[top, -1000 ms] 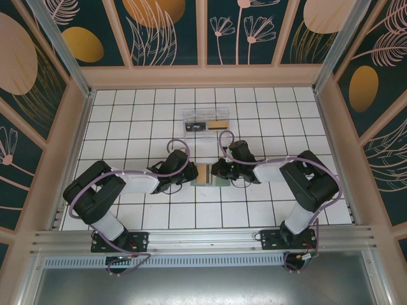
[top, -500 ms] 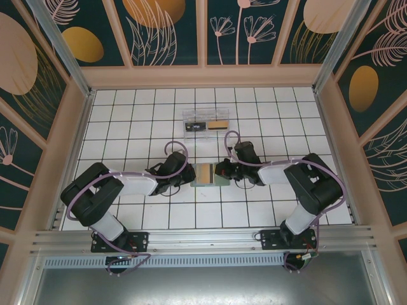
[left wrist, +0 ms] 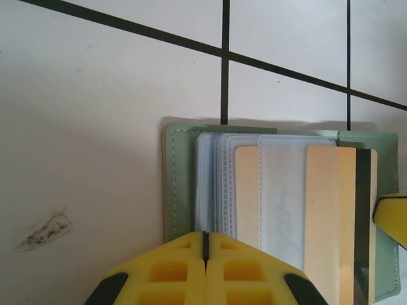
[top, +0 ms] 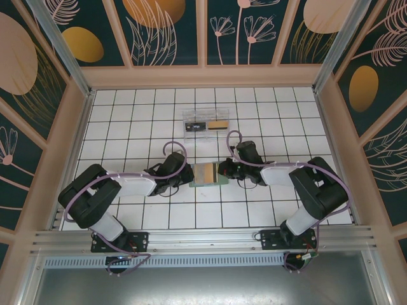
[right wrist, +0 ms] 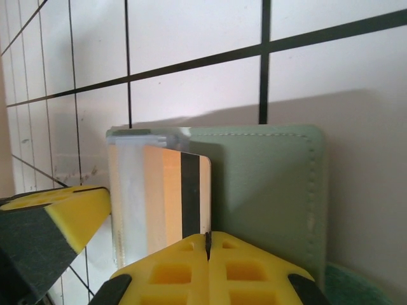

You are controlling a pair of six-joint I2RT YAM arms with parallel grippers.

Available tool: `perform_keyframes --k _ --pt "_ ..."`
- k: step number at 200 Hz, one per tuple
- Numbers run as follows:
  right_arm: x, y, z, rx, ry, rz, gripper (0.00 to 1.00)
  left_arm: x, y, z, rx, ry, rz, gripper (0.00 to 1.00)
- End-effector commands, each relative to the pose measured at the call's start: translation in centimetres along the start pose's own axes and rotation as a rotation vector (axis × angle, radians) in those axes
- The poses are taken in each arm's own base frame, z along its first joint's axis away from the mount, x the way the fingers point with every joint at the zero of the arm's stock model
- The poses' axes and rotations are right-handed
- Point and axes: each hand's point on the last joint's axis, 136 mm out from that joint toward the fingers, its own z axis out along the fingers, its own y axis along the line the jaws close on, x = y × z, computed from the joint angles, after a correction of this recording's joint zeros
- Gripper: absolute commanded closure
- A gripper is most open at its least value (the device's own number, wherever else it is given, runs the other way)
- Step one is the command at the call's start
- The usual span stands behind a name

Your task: Take the credit cards out of the card holder

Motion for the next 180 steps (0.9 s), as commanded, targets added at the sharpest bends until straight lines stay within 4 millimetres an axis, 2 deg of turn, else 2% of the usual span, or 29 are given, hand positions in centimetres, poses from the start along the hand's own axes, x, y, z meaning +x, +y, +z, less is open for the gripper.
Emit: perform_keyframes --k 1,23,59,107,126,150,180 --pt "0.0 -1.3 0.0 0.049 -0.004 -0.011 1.00 0.2 0.7 -0.7 -0.035 0.003 0.013 1.00" --pt "0.0 -1.3 0.4 0.045 0.001 -0.012 1.00 -0.6 -0.5 -1.4 -0.006 -0.011 0.028 0.98" --pt "0.1 -1.3 0.6 0.037 0.011 -0.012 1.00 -2.0 -4.4 -2.7 0.128 -0.043 0.067 0.94" --pt "0.3 -1.4 0.6 0.040 0.014 -0.012 1.00 -1.1 -6.9 -0.4 0.164 0.011 0.120 0.96" --pt "0.2 -1.3 0.5 0.037 0.013 -0.015 1.00 -0.6 -6.6 0.5 0.141 0.027 0.120 0.98" --pt "0.3 -0.8 0.4 0.016 0.017 -0.021 1.00 -0.1 -4.2 1.3 0.047 0.037 0.106 1.00" --pt "0.3 -0.1 0.2 -0.021 0.015 -0.023 0.83 0.9 -2.0 1.4 -0.011 0.051 0.090 1.00"
